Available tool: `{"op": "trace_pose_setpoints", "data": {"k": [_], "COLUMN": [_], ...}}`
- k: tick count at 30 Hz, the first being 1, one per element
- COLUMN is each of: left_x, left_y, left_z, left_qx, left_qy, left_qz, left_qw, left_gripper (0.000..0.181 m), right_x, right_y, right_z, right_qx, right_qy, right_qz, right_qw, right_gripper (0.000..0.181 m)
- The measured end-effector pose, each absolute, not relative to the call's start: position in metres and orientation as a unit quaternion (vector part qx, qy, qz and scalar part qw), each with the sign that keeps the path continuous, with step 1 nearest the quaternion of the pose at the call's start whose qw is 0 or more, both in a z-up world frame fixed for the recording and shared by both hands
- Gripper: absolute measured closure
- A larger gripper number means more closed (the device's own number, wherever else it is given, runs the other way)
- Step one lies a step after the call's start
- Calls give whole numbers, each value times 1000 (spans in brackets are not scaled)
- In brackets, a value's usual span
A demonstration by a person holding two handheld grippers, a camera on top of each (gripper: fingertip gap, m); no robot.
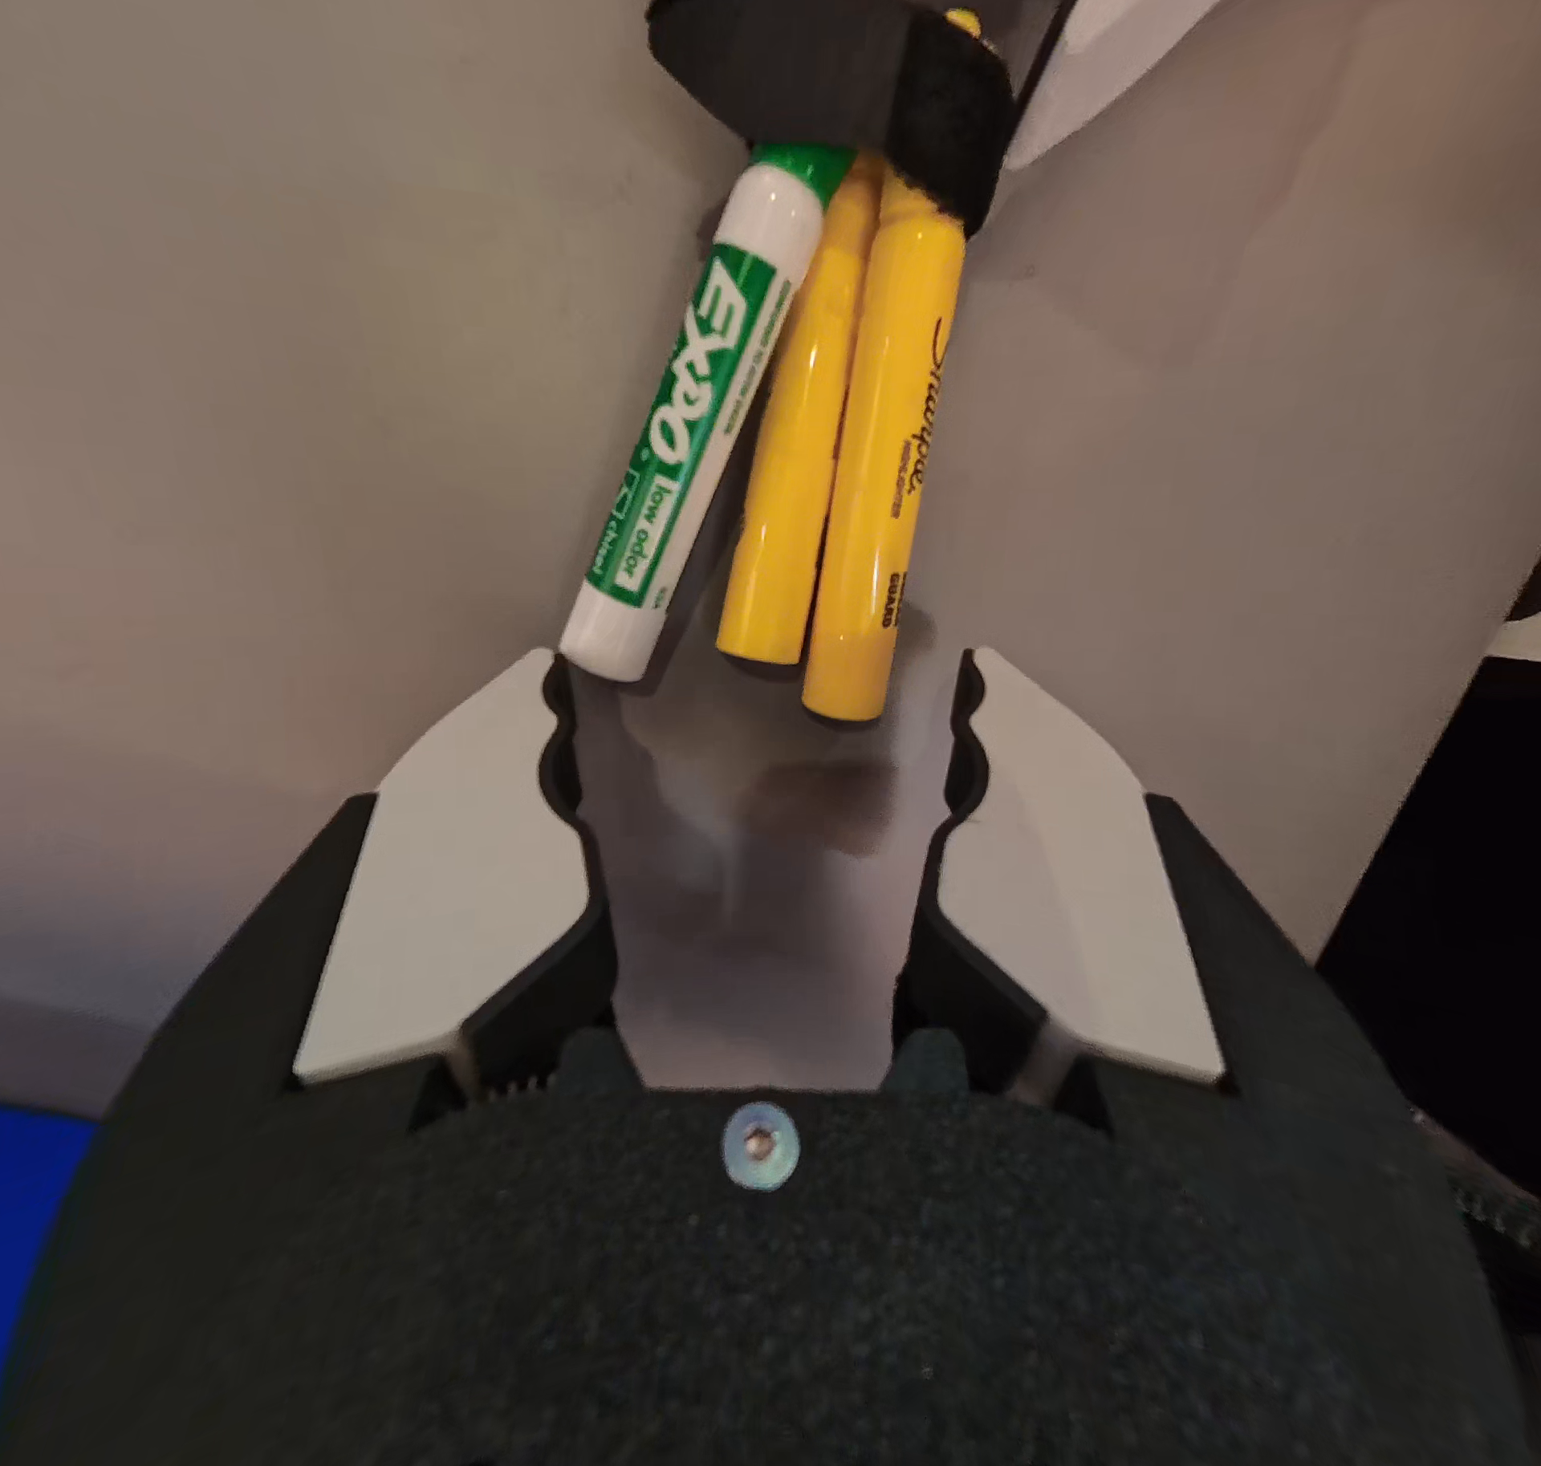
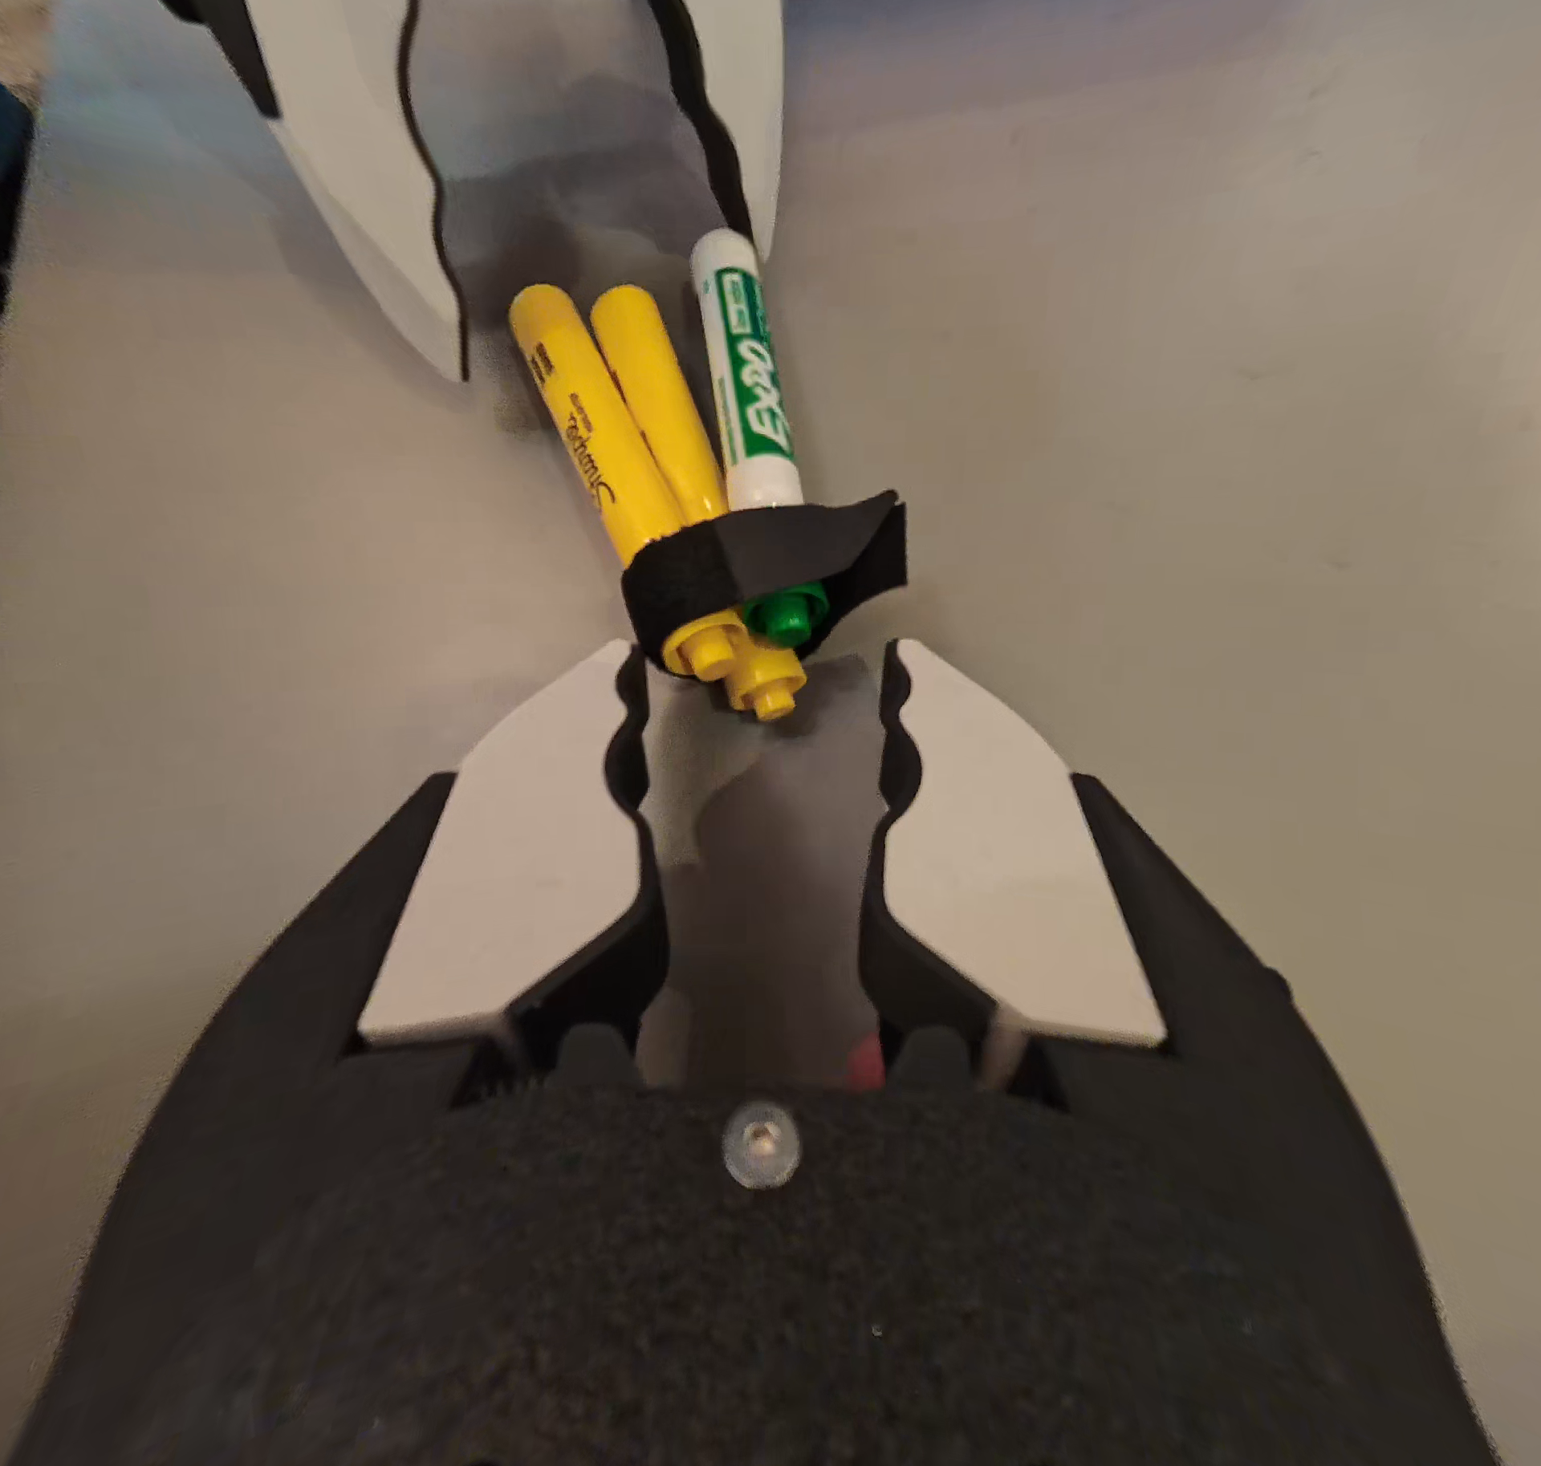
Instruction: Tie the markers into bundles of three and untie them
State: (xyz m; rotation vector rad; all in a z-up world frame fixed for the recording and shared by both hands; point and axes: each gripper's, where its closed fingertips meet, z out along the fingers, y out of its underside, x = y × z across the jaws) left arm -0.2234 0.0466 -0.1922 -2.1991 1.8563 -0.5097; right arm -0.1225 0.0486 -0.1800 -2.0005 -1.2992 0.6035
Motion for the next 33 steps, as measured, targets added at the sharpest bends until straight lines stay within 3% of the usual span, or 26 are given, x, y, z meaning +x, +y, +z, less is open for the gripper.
{"op": "trace_pose_setpoints", "data": {"k": [6,13,18,23,33], "left_x": [-223,-221,-220,-217,-211], "left_y": [38,33,27,24,20], "left_z": [-196,-198,-197,-196,-194], "left_qx": [-732,-730,-724,-715,-698], "left_qy": [656,661,670,680,694], "left_qz": [-145,-117,-105,-84,-71], "left_qw": [112,125,127,138,164], "left_gripper": [113,118,120,121,124], "right_x": [-131,-140,-133,-136,-156], "right_y": [47,35,31,29,23], "right_z": [-177,-180,-167,-171,-170], "right_qx": [-756,-724,-706,-708,-665], "right_qy": [-507,-557,-573,-588,-634], "right_qz": [218,180,191,219,143], "right_qw": [352,364,369,324,367], "right_gripper": [139,140,128,137,138]}}
